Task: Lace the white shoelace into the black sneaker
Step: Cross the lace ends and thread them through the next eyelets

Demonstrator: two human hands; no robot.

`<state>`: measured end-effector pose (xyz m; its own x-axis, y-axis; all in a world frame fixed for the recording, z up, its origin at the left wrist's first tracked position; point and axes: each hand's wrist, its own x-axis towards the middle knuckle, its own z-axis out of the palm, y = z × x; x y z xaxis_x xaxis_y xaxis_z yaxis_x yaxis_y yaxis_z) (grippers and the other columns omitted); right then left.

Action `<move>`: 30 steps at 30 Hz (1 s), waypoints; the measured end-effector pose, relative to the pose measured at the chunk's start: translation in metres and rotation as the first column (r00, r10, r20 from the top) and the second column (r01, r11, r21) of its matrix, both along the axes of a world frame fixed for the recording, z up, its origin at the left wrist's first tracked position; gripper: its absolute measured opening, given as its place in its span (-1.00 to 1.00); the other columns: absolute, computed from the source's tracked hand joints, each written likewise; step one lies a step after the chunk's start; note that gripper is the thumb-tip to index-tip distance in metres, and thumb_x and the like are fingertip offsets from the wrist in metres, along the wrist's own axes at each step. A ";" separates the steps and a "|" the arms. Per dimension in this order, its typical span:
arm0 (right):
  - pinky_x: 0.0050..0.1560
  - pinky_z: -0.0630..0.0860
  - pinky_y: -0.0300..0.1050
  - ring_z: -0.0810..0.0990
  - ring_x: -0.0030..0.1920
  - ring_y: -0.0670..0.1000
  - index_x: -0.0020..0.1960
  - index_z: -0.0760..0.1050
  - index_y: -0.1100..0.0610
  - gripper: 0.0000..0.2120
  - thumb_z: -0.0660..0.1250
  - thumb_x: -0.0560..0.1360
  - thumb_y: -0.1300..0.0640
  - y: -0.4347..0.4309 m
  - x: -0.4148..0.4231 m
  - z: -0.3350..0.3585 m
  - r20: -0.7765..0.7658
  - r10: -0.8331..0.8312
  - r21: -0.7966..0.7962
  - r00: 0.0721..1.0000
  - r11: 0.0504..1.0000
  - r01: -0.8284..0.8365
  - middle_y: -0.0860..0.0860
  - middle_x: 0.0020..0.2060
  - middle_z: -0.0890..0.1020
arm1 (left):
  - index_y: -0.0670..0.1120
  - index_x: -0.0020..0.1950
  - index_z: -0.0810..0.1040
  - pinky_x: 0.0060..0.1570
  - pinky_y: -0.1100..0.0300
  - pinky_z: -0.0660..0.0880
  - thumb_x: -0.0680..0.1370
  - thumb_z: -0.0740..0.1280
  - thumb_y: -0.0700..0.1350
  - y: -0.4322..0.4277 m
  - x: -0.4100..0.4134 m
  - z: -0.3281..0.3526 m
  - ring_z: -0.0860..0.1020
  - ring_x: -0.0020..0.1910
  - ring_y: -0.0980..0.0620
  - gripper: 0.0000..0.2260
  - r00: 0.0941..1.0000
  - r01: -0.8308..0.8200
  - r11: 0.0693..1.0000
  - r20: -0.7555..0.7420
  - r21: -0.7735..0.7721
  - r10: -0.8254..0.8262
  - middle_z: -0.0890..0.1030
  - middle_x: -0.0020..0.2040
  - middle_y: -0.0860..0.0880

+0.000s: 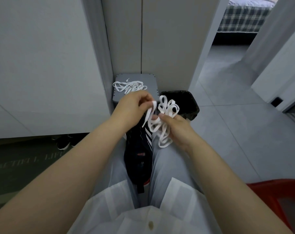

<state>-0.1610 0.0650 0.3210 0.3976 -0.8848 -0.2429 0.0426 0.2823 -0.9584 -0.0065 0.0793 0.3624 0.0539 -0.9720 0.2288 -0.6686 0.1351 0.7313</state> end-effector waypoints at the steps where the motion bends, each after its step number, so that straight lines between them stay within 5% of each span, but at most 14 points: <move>1: 0.00 0.57 -0.12 0.65 -0.15 -0.01 0.01 0.57 0.17 -0.82 0.20 0.58 0.17 0.000 0.002 -0.001 0.070 -0.001 0.018 0.998 1.000 0.000 0.04 -0.17 0.69 | 0.01 -0.20 0.54 -0.28 0.53 0.33 0.49 0.35 -0.17 0.000 -0.002 0.007 0.48 -0.33 0.31 -0.90 0.999 0.037 0.999 0.005 -0.016 -0.037 0.53 -0.32 0.18; 5: 0.20 0.48 -0.08 0.60 0.05 0.04 0.15 0.49 0.26 -0.72 0.29 0.49 0.15 0.001 0.009 0.001 0.237 0.006 -0.011 0.971 1.000 -0.003 0.14 -0.01 0.63 | -0.02 -0.17 0.64 -0.25 0.54 0.32 0.44 0.41 -0.19 -0.002 -0.006 0.009 0.47 -0.28 0.28 -0.92 0.994 0.094 0.995 0.058 -0.040 -0.091 0.49 -0.29 0.20; 8: 0.14 0.52 -0.09 0.60 0.02 0.06 0.17 0.45 0.32 -0.64 0.29 0.44 0.16 0.004 0.009 0.000 0.377 0.105 0.022 0.920 0.992 -0.122 0.19 -0.02 0.61 | 0.02 -0.17 0.64 -0.26 0.51 0.32 0.41 0.44 -0.23 0.002 -0.004 -0.005 0.47 -0.30 0.31 -0.86 0.992 0.119 0.993 -0.023 -0.025 -0.120 0.50 -0.28 0.15; 11: -0.12 0.58 -0.17 0.64 -0.23 -0.02 -0.05 0.54 0.22 -0.92 0.33 0.47 0.30 0.009 0.005 0.000 0.114 0.128 -0.064 0.985 0.991 -0.121 0.06 -0.29 0.66 | 0.03 -0.12 0.62 -0.17 0.51 0.36 0.41 0.42 -0.27 0.011 0.003 -0.016 0.50 -0.25 0.31 -0.80 0.988 0.146 0.989 -0.052 0.017 -0.145 0.55 -0.22 0.12; 15: -0.14 0.55 -0.10 0.61 -0.28 -0.04 -0.03 0.57 0.16 -0.87 0.30 0.48 0.32 0.001 -0.017 -0.005 -0.102 -0.041 -0.103 0.994 0.994 0.031 0.00 -0.33 0.64 | -0.12 0.21 0.47 0.07 0.18 0.43 0.48 0.37 -0.19 0.027 0.027 -0.032 0.49 -0.07 0.08 -0.69 0.984 0.014 0.981 0.171 0.191 -0.047 0.54 -0.02 -0.05; 18: -0.26 0.47 -0.30 0.54 -0.30 -0.10 -0.01 0.58 0.16 -0.89 0.29 0.52 0.24 -0.007 -0.033 -0.008 -0.387 -0.126 -0.295 0.913 0.956 0.006 0.00 -0.27 0.61 | -0.12 0.30 0.37 0.13 0.10 0.42 0.49 0.32 0.11 0.038 0.034 -0.045 0.50 0.11 -0.12 -0.53 0.850 -0.148 0.831 0.499 0.537 -0.171 0.55 0.13 -0.13; 21: -0.35 0.39 -0.30 0.52 -0.36 -0.11 -0.16 0.54 -0.04 -0.79 0.24 0.53 0.23 -0.002 -0.036 -0.009 -0.559 0.020 -0.282 0.829 0.936 -0.213 -0.09 -0.39 0.60 | -0.14 0.18 0.43 0.07 0.13 0.43 0.57 0.19 0.08 0.047 0.019 -0.056 0.52 0.11 -0.11 -0.67 0.717 -0.156 0.776 0.610 0.612 -0.337 0.56 0.13 -0.13; 24: -0.41 0.35 -0.27 0.50 -0.40 -0.05 -0.25 0.53 -0.01 -0.75 0.21 0.51 0.25 0.006 -0.039 -0.017 -0.621 0.119 -0.237 0.775 0.914 -0.330 0.01 -0.37 0.61 | -0.19 0.13 0.46 -0.15 0.23 0.33 0.60 0.14 -0.12 0.048 0.011 -0.059 0.53 0.07 -0.09 -0.79 0.767 -0.176 0.798 0.589 0.576 -0.256 0.57 0.08 -0.15; 27: -0.51 0.29 -0.30 0.42 -0.52 -0.10 -0.14 0.61 0.15 -0.83 0.25 0.53 0.20 0.004 -0.046 -0.021 -0.555 0.052 -0.238 0.830 0.946 -0.219 0.01 -0.45 0.59 | -0.20 0.13 0.48 -0.06 0.16 0.46 0.58 0.17 -0.18 0.034 0.022 -0.064 0.57 -0.05 -0.14 -0.81 0.891 -0.192 0.763 0.435 0.617 -0.128 0.61 0.02 -0.21; 30: -0.52 0.23 -0.29 0.34 -0.54 -0.01 -0.27 0.53 0.19 -0.72 0.24 0.55 0.08 -0.009 -0.060 -0.018 -0.555 -0.011 -0.211 0.832 0.969 -0.128 0.05 -0.53 0.46 | -0.24 0.17 0.49 0.00 0.04 0.53 0.57 0.19 -0.22 0.014 0.039 -0.077 0.59 -0.06 -0.18 -0.79 0.928 -0.218 0.701 0.367 0.680 -0.067 0.60 0.04 -0.25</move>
